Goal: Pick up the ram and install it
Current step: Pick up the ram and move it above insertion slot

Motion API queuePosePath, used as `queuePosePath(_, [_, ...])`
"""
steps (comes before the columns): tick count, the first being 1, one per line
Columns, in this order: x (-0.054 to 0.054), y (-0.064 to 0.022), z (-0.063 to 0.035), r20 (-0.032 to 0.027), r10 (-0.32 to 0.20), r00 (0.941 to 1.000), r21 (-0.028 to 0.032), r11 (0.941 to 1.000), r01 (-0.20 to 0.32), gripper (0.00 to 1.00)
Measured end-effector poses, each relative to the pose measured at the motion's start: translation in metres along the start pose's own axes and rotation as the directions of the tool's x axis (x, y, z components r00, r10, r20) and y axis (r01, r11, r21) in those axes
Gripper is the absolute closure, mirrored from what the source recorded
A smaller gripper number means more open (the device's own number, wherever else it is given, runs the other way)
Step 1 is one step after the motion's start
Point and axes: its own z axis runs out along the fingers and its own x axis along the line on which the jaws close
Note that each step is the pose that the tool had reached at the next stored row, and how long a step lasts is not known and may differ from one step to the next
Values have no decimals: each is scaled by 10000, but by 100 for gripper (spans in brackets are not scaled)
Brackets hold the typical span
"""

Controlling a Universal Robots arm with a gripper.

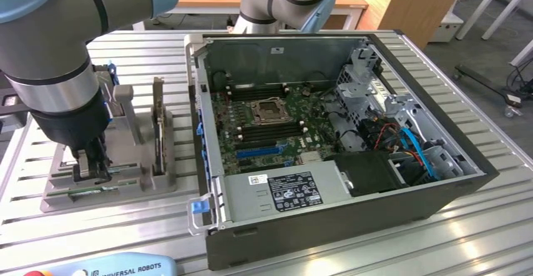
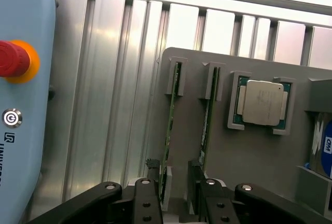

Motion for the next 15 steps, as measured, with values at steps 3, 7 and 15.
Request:
queuePosePath(3, [0,0,0,1,25,10000,1,10000,-25,64])
queuePosePath(7, [0,0,0,3,82,10000,1,10000,-82,64])
queuePosePath(15, [0,0,0,6,140,9999,2,9999,-140,64])
